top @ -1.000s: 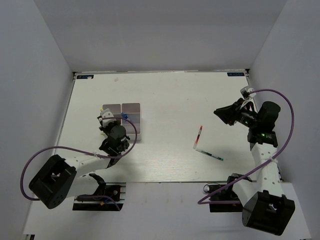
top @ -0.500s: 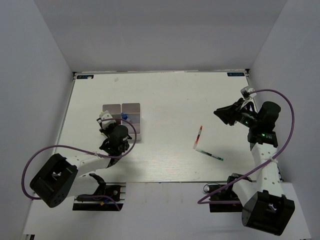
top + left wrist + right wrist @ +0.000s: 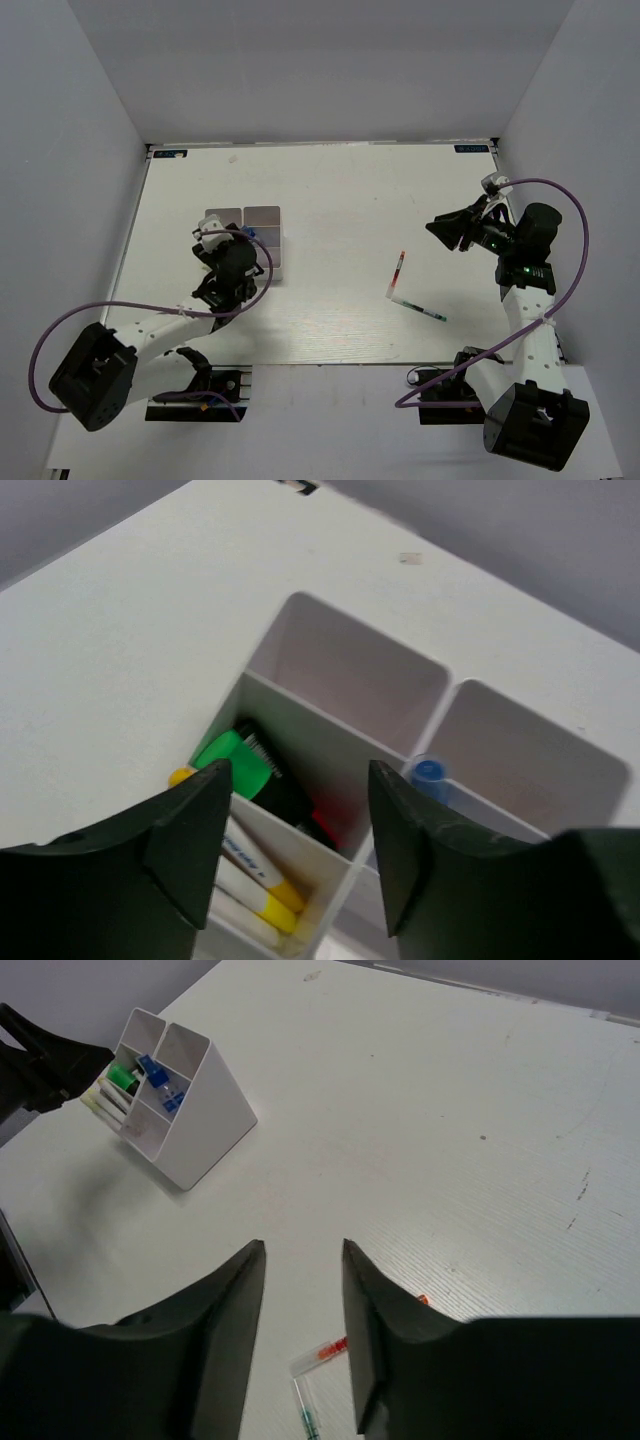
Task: Sort the stationery into containers
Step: Place the stationery into the container, then grab a piece of stationery with the right arm
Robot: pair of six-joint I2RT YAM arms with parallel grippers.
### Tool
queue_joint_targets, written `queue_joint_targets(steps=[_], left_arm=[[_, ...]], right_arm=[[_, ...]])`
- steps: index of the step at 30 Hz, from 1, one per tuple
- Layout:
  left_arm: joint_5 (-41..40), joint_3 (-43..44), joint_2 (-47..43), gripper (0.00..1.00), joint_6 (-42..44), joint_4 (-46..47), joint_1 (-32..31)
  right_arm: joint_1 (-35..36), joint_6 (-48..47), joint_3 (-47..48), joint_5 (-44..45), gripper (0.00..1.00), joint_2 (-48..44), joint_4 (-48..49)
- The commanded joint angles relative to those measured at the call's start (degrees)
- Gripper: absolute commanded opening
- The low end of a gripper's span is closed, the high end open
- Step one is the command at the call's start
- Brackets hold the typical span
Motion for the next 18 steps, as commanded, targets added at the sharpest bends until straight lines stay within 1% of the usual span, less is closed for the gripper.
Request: queue_joint_targets(steps=[1, 2, 3, 4, 5, 6, 7, 8, 9, 10, 11, 12, 13, 14, 15, 16, 17, 18], left_arm=[[8.2, 4.8, -5.1, 0.70, -0.9, -5.9, -0.4], [10.5, 5.5, -6.2, 0.72, 0.1, -7.3, -0.4], [13.3, 6.1, -8.3, 0.76, 1.3, -7.3, -0.4], [18.7, 6.8, -9.1, 0.78, 2.9, -6.7, -0.4], [21.1, 7.5, -9.9, 0.80, 4.1, -6.7, -0.4], [24.3, 9.6, -10.5, 0.84, 5.0, -8.8, -0.4], [28.8, 11.1, -10.5, 0.88, 5.0, -10.2, -0.4], [31.2, 12.7, -10.5, 0.90, 5.6, -11.9, -0.4], [33.9, 16.2, -10.5, 0.93, 5.6, -15.7, -0.4], [38.8, 18.1, -9.6, 0.98, 6.1, -17.6, -0.4], [40.9, 22.2, -8.0, 0.99, 6.1, -19.8, -0.4], [43.5, 24.2, -7.1, 0.99, 7.0, -21.9, -0.4], [49.1, 26.2, -6.3, 0.99, 7.5, -25.7, -0.4], [51.7, 29.9, -5.4, 0.99, 8.1, -27.8, -0.4], [54.5, 31.6, -4.6, 0.99, 8.6, -29.6, -0.4], [62.1, 33.0, -3.4, 0.99, 11.1, -32.5, 0.2], [65.9, 36.1, -2.7, 0.99, 12.6, -34.3, 0.2], [68.7, 37.4, -2.7, 0.99, 14.1, -36.3, 0.2]], right_arm=[[-0.4, -1.1, 0.5, -1.1, 0.46, -0.8, 1.0], [-0.2, -2.0, 0.7, -1.1, 0.49, -0.3, 0.7], [-0.1, -2.5, 0.9, -1.0, 0.52, 0.0, -0.2], [-0.1, -3.2, 2.0, -1.0, 0.59, 0.7, -0.7], [0.1, -3.7, 2.5, -0.9, 0.62, 1.6, -3.3], [0.1, -5.6, 3.0, -0.8, 0.64, 2.2, -4.4], [0.1, -7.2, 4.4, -0.7, 0.66, 4.0, -5.4], [0.1, -7.8, 5.6, -0.5, 0.69, 4.7, -7.2], [0.5, -9.3, 6.9, 0.4, 0.69, 5.3, -8.5], [0.6, -9.8, 7.6, 1.0, 0.71, 6.7, -9.1], [0.8, -10.2, 9.0, 1.6, 0.72, 8.0, -10.0], [1.5, -11.7, 9.4, 3.7, 0.72, 8.7, -11.1], [1.7, -12.2, 9.8, 4.6, 0.72, 10.1, -12.3], [2.3, -13.0, 11.2, 6.2, 0.74, 11.7, -13.0], [2.8, -14.2, 11.6, 7.3, 0.74, 13.3, -13.7], [4.1, -15.6, 12.1, 9.0, 0.71, 14.4, -16.6], [4.7, -17.1, 13.8, 11.3, 0.70, 17.7, -17.6], [5.2, -18.5, 14.5, 12.3, 0.67, 18.8, -18.8]])
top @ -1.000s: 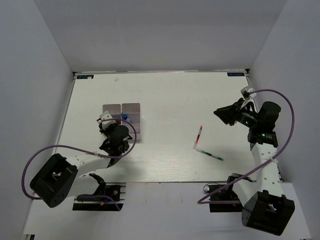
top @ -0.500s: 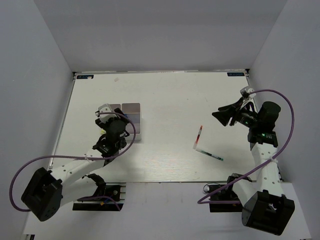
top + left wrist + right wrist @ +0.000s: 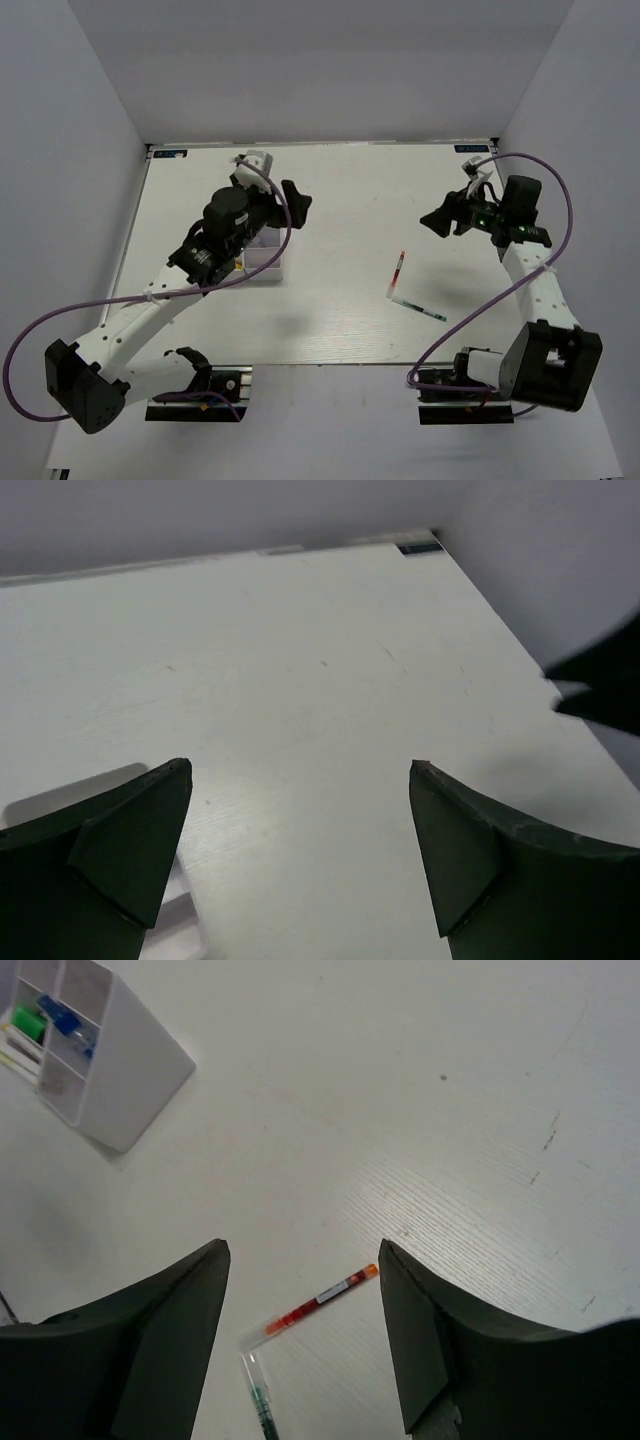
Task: Sort the stationery into containers
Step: Grab a piece of stationery with the right arm
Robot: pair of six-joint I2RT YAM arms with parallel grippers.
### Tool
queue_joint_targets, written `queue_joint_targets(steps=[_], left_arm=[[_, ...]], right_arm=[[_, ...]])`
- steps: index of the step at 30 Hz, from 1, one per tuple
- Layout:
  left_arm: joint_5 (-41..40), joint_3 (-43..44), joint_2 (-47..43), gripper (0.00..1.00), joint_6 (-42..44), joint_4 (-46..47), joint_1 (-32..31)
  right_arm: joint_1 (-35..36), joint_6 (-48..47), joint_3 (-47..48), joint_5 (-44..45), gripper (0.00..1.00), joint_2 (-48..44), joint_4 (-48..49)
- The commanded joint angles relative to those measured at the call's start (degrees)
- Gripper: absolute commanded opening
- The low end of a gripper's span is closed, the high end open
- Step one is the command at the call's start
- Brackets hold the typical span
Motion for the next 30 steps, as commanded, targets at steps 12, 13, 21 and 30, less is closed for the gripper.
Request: queue_joint_targets(steps=[12, 13, 21, 30], left_arm=[[21.1, -5.4, -15.0, 0.99, 14.0, -16.0, 0.2], [20.6, -6.2, -16.8, 0.99, 14.0, -16.6, 0.2], [23.2, -10.4, -26.3, 0.99, 12.3, -15.6, 0.2], [24.3, -12.0, -31.5, 0.99, 11.2, -15.0, 0.2]], right_arm=[[15.5, -6.7, 11.9, 27.9, 0.52, 23.1, -18.2], [16.4, -6.4, 12.2, 28.7, 0.50, 23.8, -18.2], [24.1, -0.3, 12.4, 39.9, 0.54, 28.0, -20.1], [26.2, 4.7, 10.6, 44.9, 0.62, 27.1, -20.7]])
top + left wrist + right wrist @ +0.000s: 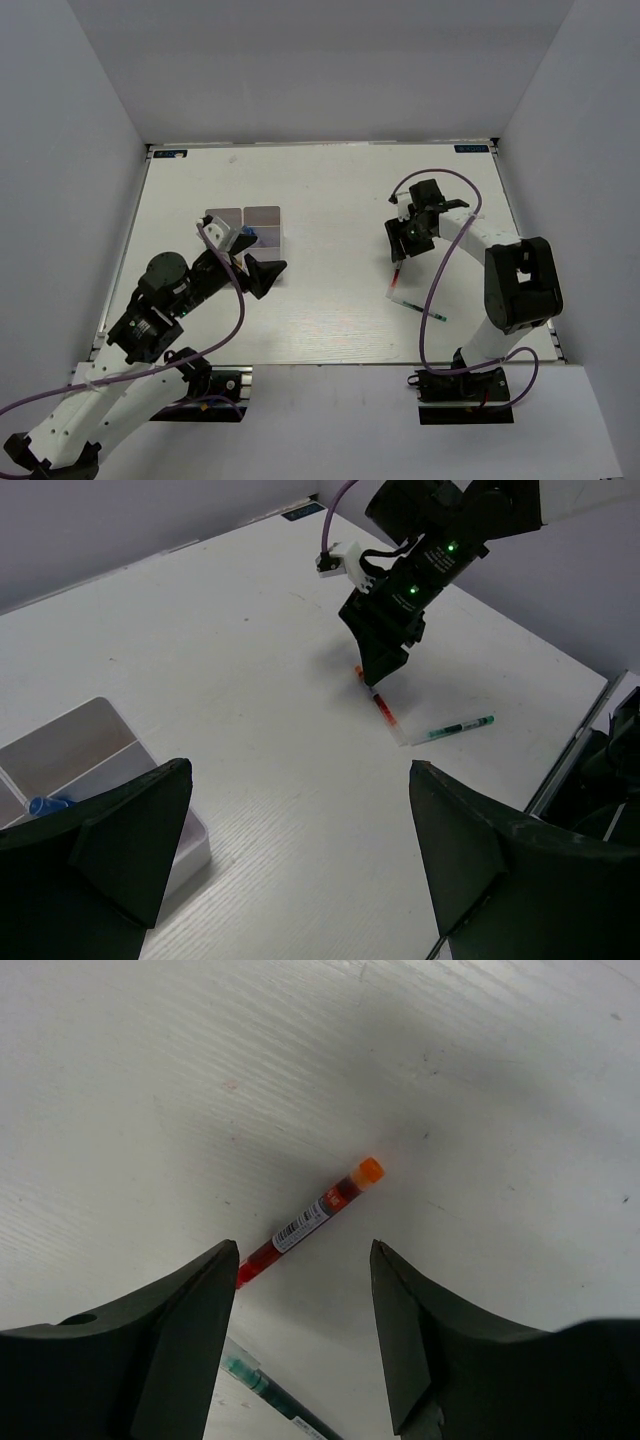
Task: Sort the stationery into containers
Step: Grab a piece of stationery with the right arm
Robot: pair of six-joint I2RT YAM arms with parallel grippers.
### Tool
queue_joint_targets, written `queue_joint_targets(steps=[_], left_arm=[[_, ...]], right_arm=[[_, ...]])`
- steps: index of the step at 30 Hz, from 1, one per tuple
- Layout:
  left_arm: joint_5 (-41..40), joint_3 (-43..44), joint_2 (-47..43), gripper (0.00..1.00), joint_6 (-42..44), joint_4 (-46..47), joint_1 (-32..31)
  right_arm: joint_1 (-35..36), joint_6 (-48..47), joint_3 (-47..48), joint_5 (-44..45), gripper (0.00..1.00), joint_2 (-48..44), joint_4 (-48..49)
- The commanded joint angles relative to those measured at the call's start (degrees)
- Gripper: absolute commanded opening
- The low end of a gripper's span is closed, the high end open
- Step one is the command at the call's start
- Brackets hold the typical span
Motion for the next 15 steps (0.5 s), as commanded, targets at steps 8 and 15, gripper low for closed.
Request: queue_joint_targets(steps=[8, 15], left_arm=[[2.2, -1.3, -2.3, 0.99, -1.1, 1.2, 0.2], [2.2, -1.3, -2.8, 0.99, -1.1, 1.2, 0.2]], right_arm=[[3.3, 6.5, 0.7, 5.3, 0.62, 4.3, 0.3], [4.4, 9.9, -0.1, 7.0, 0.60, 5.1, 1.1]])
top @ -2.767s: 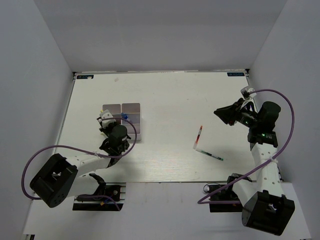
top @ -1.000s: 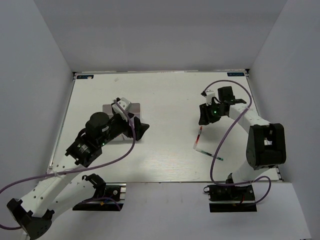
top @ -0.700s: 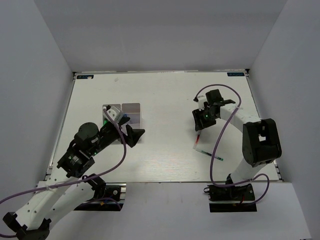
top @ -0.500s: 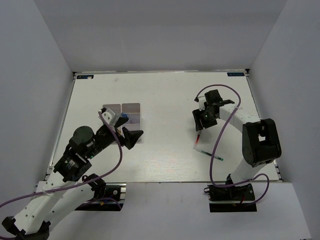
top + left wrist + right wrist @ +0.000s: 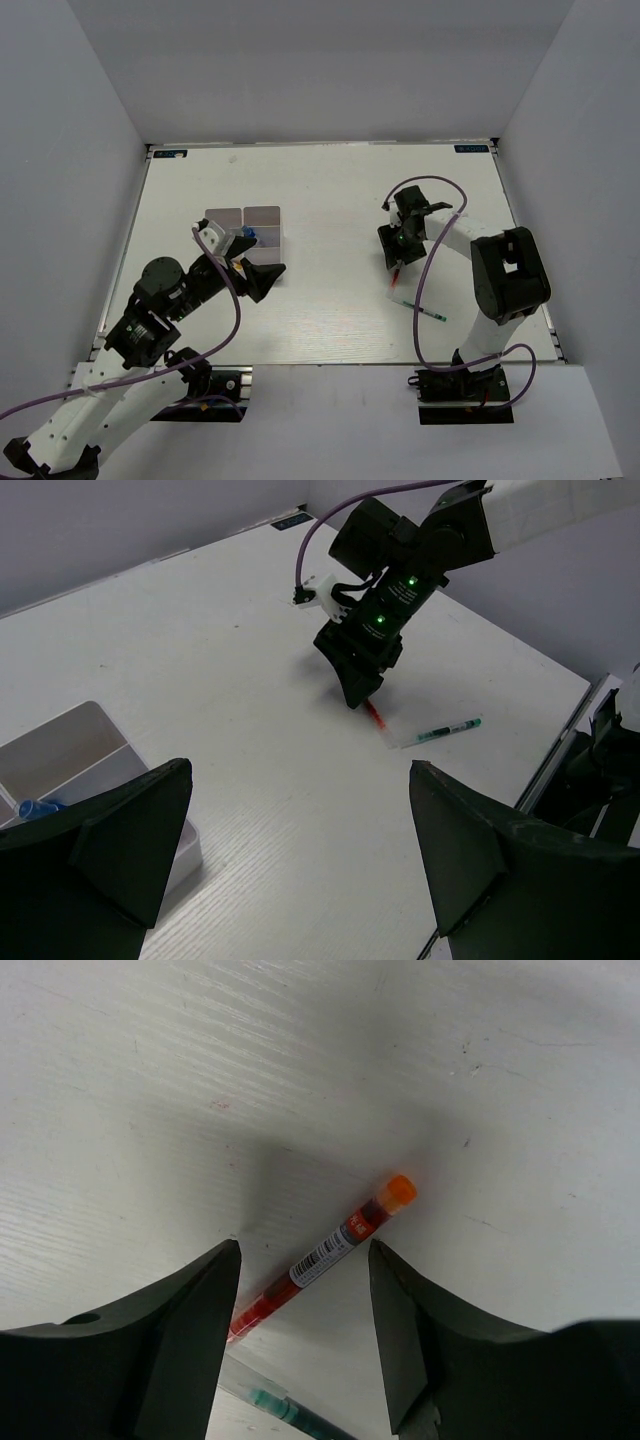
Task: Sort the stationery into containers
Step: Grab a piece of stationery with the right arm
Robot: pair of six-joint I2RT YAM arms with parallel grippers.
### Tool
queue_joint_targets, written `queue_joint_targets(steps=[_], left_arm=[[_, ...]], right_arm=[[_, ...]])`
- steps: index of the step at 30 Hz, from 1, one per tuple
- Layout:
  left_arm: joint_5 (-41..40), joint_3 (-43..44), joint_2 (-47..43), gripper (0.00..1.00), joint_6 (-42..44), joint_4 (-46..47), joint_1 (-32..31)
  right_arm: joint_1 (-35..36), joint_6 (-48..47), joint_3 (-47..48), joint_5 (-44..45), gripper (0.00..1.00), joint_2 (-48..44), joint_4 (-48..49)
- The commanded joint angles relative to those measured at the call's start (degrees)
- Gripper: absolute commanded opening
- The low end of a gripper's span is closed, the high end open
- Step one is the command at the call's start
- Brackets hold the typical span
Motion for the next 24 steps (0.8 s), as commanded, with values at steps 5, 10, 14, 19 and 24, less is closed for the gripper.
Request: queue_joint_targets(steps=[5, 10, 14, 19, 24], left_arm=[[0.9, -0.3, -0.4, 0.99, -0.3, 0.9, 0.2], [0.4, -0.3, -0.4, 0.99, -0.3, 0.9, 0.2], [-0.1, -0.3, -1.0, 0.99, -0.3, 0.9, 0.2], [-1.3, -0.9, -1.5, 0.99, -0.3, 0.9, 0.2], [-1.3, -1.9, -2.6, 0.99, 0.3, 1.4, 0.7]], right_arm=[[0.7, 2.5, -0.8, -0.6, 0.51, 1.1, 0.3], [2.3, 2.5, -0.5, -1.6, 0.38, 3.6, 0.9], [3.6, 1.9, 1.8, -3.6, 0.26, 7.2, 0.8], [5.7, 0.2, 6.4, -8.4, 0.16, 9.8, 0.1], [7.0, -2.8, 13.8, -16.2, 0.04, 8.5, -1.2]])
